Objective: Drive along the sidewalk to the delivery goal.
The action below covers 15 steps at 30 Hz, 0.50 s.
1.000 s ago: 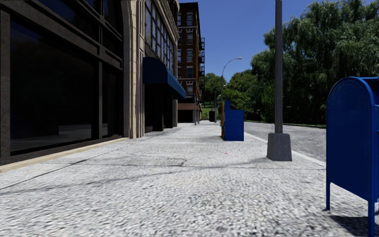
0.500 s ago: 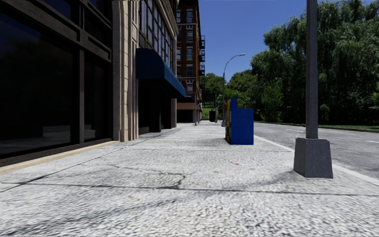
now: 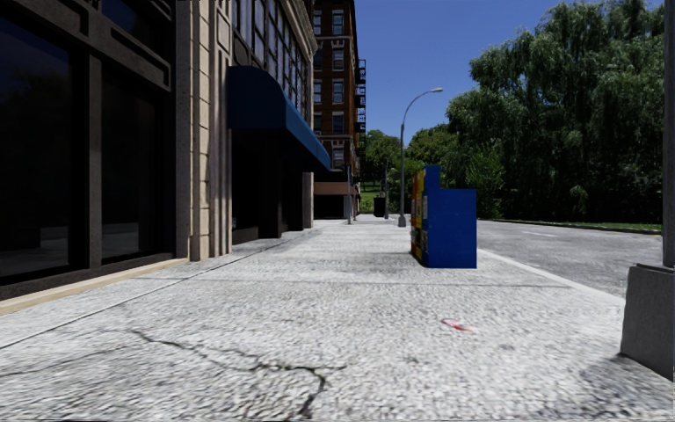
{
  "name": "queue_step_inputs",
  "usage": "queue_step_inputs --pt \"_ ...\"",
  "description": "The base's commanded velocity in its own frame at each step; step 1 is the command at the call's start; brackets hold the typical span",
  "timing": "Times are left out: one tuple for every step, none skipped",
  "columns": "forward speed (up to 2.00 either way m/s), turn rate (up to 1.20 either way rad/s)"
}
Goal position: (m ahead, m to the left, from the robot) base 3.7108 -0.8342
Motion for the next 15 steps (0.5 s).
queue_step_inputs --pt "2.0 0.0" --pt "2.0 0.0" --pt "2.0 0.0" --pt "2.0 0.0" --pt "2.0 0.0" --pt "2.0 0.0" --pt "2.0 0.0" --pt "2.0 0.0" --pt "2.0 0.0" --pt "2.0 0.0" --pt "2.0 0.0" --pt "2.0 0.0" --pt "2.0 0.0" --pt "2.0 0.0" --pt "2.0 0.0"
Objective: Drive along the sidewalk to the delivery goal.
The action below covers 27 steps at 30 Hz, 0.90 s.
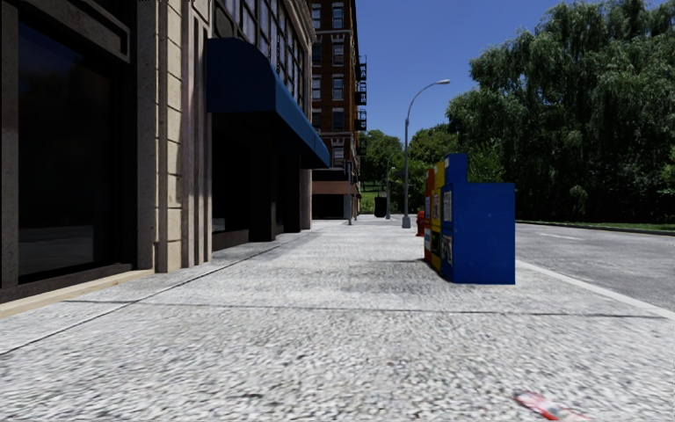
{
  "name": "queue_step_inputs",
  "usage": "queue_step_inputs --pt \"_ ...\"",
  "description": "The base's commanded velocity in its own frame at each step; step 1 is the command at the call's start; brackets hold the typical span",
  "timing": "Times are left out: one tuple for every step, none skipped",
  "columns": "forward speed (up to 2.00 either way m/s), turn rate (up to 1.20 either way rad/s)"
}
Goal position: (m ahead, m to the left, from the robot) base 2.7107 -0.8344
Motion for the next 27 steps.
queue_step_inputs --pt "2.0 0.0" --pt "2.0 0.0" --pt "2.0 0.0" --pt "2.0 0.0" --pt "2.0 0.0" --pt "2.0 0.0" --pt "2.0 0.0" --pt "2.0 0.0" --pt "2.0 0.0" --pt "2.0 0.0" --pt "2.0 0.0" --pt "2.0 0.0" --pt "2.0 0.0" --pt "2.0 0.0" --pt "2.0 0.0" --pt "2.0 0.0" --pt "2.0 0.0" --pt "2.0 0.0" --pt "2.0 0.0" --pt "2.0 0.0" --pt "2.0 0.0" --pt "2.0 0.0" --pt "2.0 0.0" --pt "2.0 0.0" --pt "2.0 0.0" --pt "2.0 0.0" --pt "2.0 0.0"
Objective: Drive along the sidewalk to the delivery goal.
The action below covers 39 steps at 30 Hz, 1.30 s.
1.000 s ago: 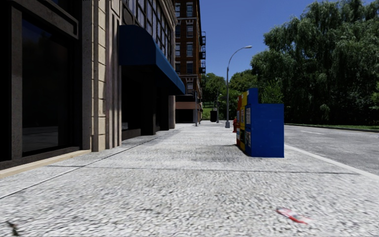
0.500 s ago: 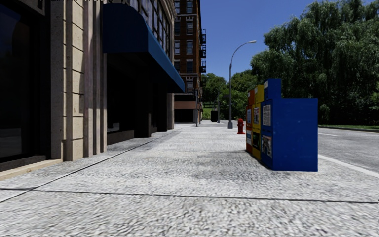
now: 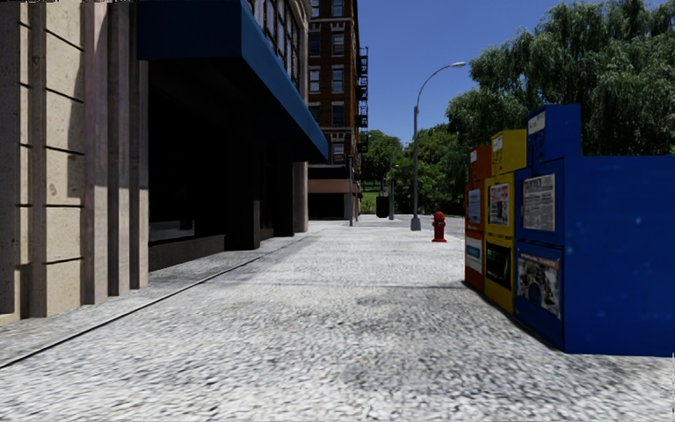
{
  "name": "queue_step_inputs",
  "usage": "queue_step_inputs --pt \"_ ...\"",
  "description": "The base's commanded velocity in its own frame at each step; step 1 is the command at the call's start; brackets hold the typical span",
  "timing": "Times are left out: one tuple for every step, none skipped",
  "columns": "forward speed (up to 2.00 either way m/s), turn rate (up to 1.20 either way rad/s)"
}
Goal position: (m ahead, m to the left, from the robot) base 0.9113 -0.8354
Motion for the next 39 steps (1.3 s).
queue_step_inputs --pt "2.0 0.0" --pt "2.0 0.0" --pt "2.0 0.0" --pt "2.0 0.0" --pt "2.0 0.0" --pt "2.0 0.0" --pt "2.0 0.0" --pt "2.0 0.0" --pt "2.0 0.0" --pt "2.0 0.0" --pt "2.0 0.0" --pt "2.0 0.0" --pt "2.0 0.0" --pt "2.0 0.0" --pt "2.0 0.0" --pt "2.0 0.0" --pt "2.0 0.0" --pt "2.0 0.0" --pt "2.0 0.0" --pt "2.0 0.0" --pt "2.0 0.0" --pt "2.0 0.0" --pt "2.0 -0.08" --pt "2.0 -0.08" --pt "2.0 -0.21" --pt "2.0 -0.42" --pt "2.0 -0.62" --pt "2.0 -0.7" --pt "2.0 -0.7" --pt "2.0 -0.71" --pt "2.0 -0.23" --pt "2.0 -0.06" --pt "2.0 -0.02" --pt "2.0 -0.01" --pt "2.0 0.0" --pt "2.0 0.0" --pt "2.0 0.0" --pt "2.0 0.0" --pt "2.0 0.0"
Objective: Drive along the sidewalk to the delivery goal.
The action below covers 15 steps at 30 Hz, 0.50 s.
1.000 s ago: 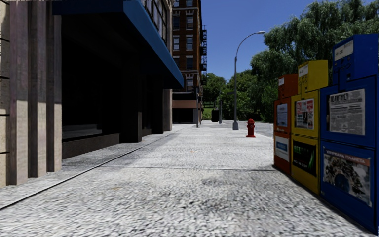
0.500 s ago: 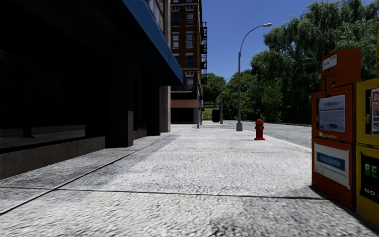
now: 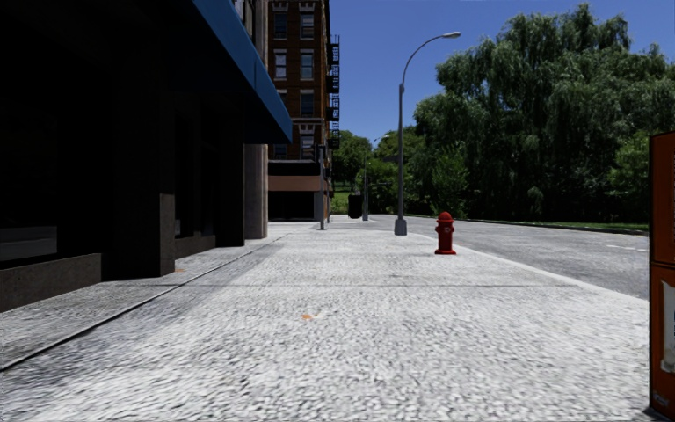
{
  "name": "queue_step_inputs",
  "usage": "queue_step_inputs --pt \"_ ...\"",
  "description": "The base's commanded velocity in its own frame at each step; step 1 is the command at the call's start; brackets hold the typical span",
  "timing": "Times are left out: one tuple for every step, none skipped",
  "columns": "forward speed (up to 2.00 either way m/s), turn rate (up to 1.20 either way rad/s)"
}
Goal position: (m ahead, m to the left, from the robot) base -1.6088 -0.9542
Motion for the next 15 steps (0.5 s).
queue_step_inputs --pt "2.0 0.0" --pt "2.0 0.0" --pt "1.88 0.0" --pt "1.88 0.0" --pt "1.02 0.0" --pt "0.83 0.0" --pt "0.0 0.0" --pt "0.0 0.0" --pt "0.0 0.0" --pt "0.0 0.0" --pt "0.0 0.0" --pt "0.0 0.0" --pt "0.0 0.0" --pt "0.0 0.0" --pt "0.0 0.0"
